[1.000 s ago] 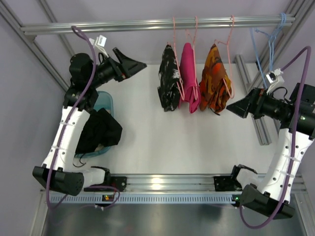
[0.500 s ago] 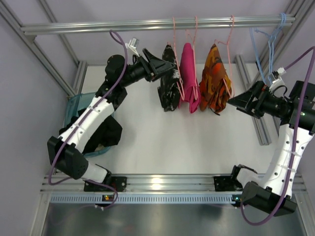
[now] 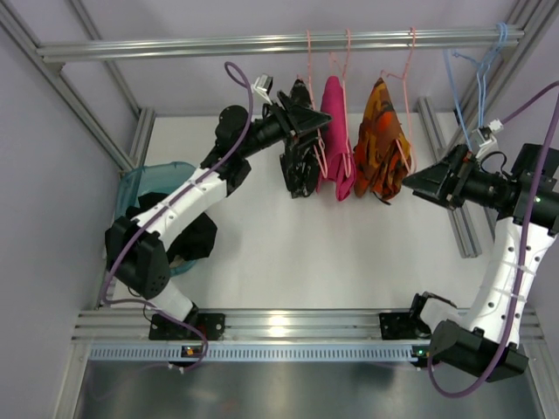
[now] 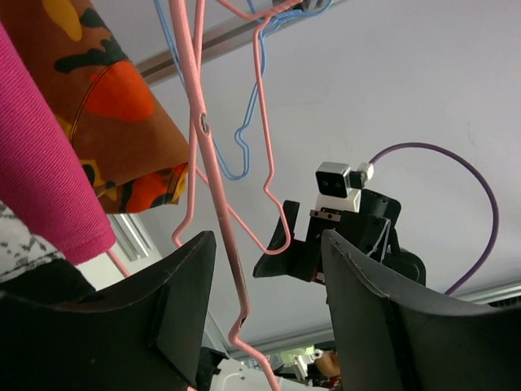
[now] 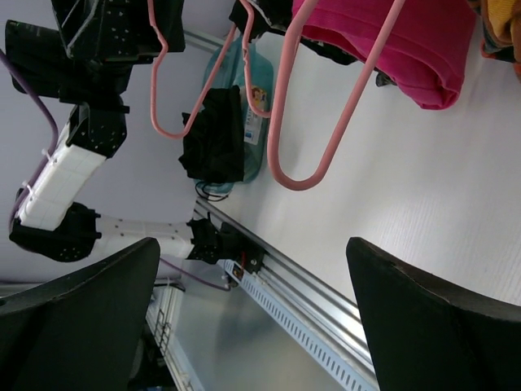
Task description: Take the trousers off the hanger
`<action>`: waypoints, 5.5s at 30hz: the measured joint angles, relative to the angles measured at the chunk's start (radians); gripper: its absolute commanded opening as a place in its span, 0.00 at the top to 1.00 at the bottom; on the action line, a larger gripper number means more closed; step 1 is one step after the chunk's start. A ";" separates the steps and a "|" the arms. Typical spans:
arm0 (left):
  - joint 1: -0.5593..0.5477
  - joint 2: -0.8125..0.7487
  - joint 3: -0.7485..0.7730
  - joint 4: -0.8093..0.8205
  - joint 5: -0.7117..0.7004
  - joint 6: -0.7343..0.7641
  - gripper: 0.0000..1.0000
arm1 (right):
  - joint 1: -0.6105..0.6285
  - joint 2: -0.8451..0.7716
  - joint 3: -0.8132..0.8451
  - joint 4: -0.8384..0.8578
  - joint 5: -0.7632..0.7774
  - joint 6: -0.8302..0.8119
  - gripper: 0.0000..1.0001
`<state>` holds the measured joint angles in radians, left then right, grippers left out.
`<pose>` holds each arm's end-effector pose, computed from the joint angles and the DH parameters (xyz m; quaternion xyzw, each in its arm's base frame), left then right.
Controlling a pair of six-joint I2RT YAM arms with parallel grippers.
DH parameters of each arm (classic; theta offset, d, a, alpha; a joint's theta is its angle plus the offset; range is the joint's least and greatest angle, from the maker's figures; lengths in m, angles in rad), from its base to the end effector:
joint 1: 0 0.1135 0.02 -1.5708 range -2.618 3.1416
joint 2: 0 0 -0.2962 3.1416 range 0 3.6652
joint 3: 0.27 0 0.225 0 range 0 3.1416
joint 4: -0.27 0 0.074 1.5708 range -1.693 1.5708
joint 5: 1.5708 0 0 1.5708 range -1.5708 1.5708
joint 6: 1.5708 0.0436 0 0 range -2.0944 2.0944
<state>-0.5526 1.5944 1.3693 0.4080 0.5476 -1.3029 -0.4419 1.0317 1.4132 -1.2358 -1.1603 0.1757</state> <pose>0.2955 -0.2089 0.4399 -0.0322 0.6491 -0.6960 0.3054 0.1137 -0.0096 0.4352 0.0549 0.8046 0.4699 0.3588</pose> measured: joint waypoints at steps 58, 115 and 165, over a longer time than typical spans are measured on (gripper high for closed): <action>-0.037 -0.253 -0.188 0.027 0.137 0.081 1.00 | 0.420 0.033 -0.051 1.180 -0.147 0.946 0.08; 0.052 -0.394 -0.227 -0.183 0.140 0.149 0.99 | 0.992 0.555 0.051 1.653 0.311 1.092 0.93; -0.247 -0.576 -0.829 0.110 -0.711 1.685 0.62 | 1.011 0.566 0.082 1.518 0.360 1.289 1.00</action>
<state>-0.7998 1.0183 0.5404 0.5182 -0.1638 0.3820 0.5686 1.5982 1.4952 0.2817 -0.8005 1.4643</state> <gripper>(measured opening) 0.447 0.028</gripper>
